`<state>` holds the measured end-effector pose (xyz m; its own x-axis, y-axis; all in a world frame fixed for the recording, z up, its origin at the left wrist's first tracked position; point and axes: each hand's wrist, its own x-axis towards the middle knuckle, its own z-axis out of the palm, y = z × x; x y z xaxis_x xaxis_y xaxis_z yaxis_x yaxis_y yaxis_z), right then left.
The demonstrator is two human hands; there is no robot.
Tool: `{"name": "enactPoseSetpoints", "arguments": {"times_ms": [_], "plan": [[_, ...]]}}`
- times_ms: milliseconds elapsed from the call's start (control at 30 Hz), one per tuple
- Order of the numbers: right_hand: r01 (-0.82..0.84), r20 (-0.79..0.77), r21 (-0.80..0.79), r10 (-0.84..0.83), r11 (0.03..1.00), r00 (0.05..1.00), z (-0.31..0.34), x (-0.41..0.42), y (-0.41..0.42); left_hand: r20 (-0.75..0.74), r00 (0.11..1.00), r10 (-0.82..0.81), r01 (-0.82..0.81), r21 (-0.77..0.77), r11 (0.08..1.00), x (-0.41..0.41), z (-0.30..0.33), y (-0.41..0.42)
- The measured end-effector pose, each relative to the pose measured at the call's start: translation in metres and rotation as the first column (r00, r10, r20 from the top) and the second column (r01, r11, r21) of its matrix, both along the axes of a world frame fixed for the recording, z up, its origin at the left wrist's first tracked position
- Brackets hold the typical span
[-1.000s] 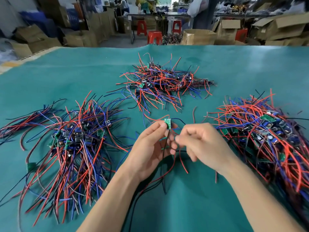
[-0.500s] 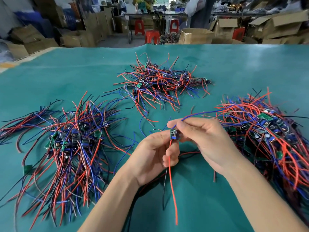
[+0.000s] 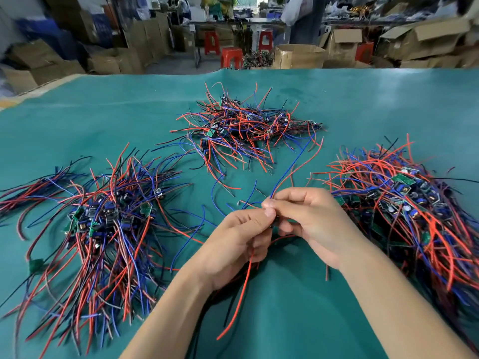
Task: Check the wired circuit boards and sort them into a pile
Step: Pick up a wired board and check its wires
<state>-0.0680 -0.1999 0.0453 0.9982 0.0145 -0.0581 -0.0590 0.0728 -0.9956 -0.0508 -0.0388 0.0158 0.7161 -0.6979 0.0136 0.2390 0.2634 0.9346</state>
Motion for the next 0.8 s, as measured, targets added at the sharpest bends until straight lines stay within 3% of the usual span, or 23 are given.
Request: {"name": "enactPoseSetpoints", "arguments": {"times_ms": [133, 233, 333, 433, 567, 633, 700, 800], "plan": [[-0.026, -0.020, 0.023, 0.026, 0.999, 0.999, 0.000, 0.000, -0.002, 0.007, 1.000, -0.018, 0.017, 0.030, 0.999, 0.001, 0.002, 0.002], [0.178, 0.088, -0.127, -0.168, 0.976, 0.982, -0.006, 0.003, 0.000, 0.009, 0.999, -0.051, 0.050, 0.067, 0.996, 0.001, 0.004, 0.004], [0.423, 0.197, -0.221, -0.384, 0.879, 0.902, -0.013, 0.010, -0.010, 0.023, 0.996, -0.089, 0.086, 0.104, 0.991, 0.000, 0.005, 0.004], [0.523, 0.328, -0.337, -0.423, 0.783, 0.845, -0.015, 0.013, -0.017, 0.025, 0.995, -0.099, 0.096, 0.106, 0.990, -0.002, 0.006, 0.002], [0.647, 0.397, -0.320, -0.523, 0.692, 0.755, -0.018, 0.016, -0.023, 0.040, 0.993, -0.113, 0.107, 0.123, 0.987, -0.002, 0.008, 0.003], [0.653, 0.309, -0.232, -0.582, 0.721, 0.752, -0.018, 0.017, -0.026, 0.056, 0.991, -0.120, 0.111, 0.130, 0.985, -0.003, 0.008, 0.002], [0.651, 0.130, -0.036, -0.642, 0.759, 0.756, -0.013, 0.018, -0.027, 0.074, 0.989, -0.129, 0.118, 0.137, 0.984, -0.003, 0.007, 0.002], [0.648, -0.163, 0.266, -0.629, 0.714, 0.760, -0.006, 0.018, -0.026, 0.099, 0.984, -0.147, 0.131, 0.153, 0.980, -0.002, 0.006, 0.003]]}}
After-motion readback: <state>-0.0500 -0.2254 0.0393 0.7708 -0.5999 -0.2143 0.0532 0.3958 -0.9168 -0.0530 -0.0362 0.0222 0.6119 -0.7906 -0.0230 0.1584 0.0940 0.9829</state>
